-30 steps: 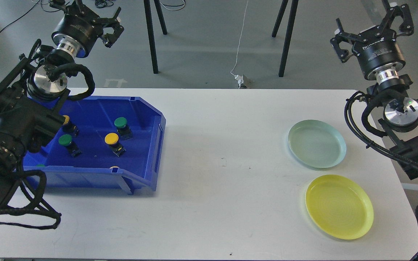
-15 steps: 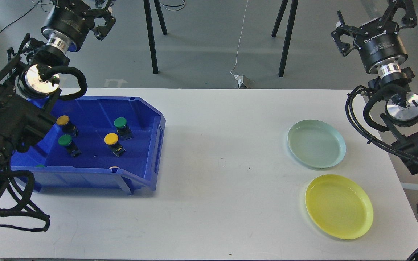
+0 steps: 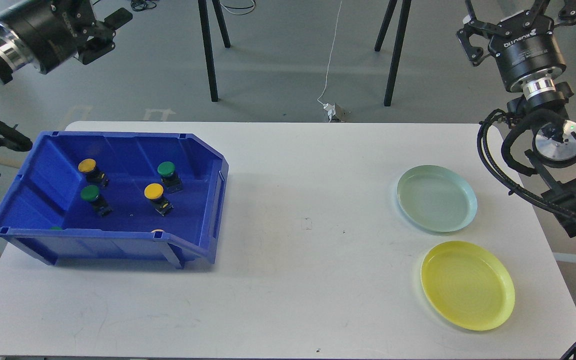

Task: Pass button and place on color plate
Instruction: 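Move the left gripper over the blue bin toward the buttons, then lower the left gripper into the bin and grasp a green-topped button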

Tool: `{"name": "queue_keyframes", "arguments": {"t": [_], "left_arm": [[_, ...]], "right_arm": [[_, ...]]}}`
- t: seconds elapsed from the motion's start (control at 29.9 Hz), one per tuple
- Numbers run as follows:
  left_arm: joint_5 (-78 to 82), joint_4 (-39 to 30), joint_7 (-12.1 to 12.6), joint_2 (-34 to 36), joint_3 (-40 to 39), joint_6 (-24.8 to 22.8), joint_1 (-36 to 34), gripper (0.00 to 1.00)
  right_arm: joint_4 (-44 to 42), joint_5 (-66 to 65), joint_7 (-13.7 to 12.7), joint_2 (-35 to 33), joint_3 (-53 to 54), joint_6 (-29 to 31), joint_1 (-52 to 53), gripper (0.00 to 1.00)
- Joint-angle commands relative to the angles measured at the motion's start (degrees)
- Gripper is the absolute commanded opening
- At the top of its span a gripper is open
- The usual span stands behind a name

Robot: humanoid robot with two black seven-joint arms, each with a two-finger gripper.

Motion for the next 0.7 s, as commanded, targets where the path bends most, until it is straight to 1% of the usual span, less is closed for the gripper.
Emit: {"name": "queue_keyframes", "arguments": {"t": [0.0, 0.07, 0.13, 0.27, 0.37, 0.43, 0.57, 0.67], "left_arm": [[15.00, -2.39, -0.01, 4.36, 0.50, -0.22, 2.77, 0.99], [22.82, -2.65, -0.01, 6.20, 0.76, -0.22, 4.01, 0.98], [30.20, -2.74, -0.01, 7.70, 1.81, -0.14, 4.71, 0.94], [43.57, -2.48, -0.01, 8.32, 5.49, 0.39, 5.07, 0.89], [49.91, -2.04, -0.01, 8.41, 9.89, 1.96, 6.03, 0.80], [51.68, -1.25, -0.01, 7.88, 12.35, 3.38, 6.12, 0.79], [52.04, 2.17, 0.08, 6.22, 17.54, 4.17, 6.82, 0.80], [52.13, 6.99, 0.08, 2.62, 19.65, 6.01, 6.91, 0.80]], "right_arm": [[-0.04, 0.04, 0.00, -0.90, -0.03, 0.00, -0.13, 1.00], [-0.04, -0.04, 0.00, -0.81, -0.03, -0.26, -0.13, 1.00], [-0.13, -0.04, 0.09, -0.81, -0.29, -0.53, -0.22, 0.99], [-0.48, -0.13, 0.00, -0.64, -0.38, -0.61, -0.31, 0.99], [-0.57, -0.13, 0.09, -0.46, -0.47, -0.61, -0.31, 0.99], [-0.48, -0.13, 0.09, -0.46, -0.55, -0.61, -0.31, 0.99], [-0.83, -0.13, 0.09, -0.64, -0.55, -0.61, -0.39, 1.00], [-0.74, -0.13, 0.09, -0.46, -0.55, -0.61, -0.92, 0.99]]}}
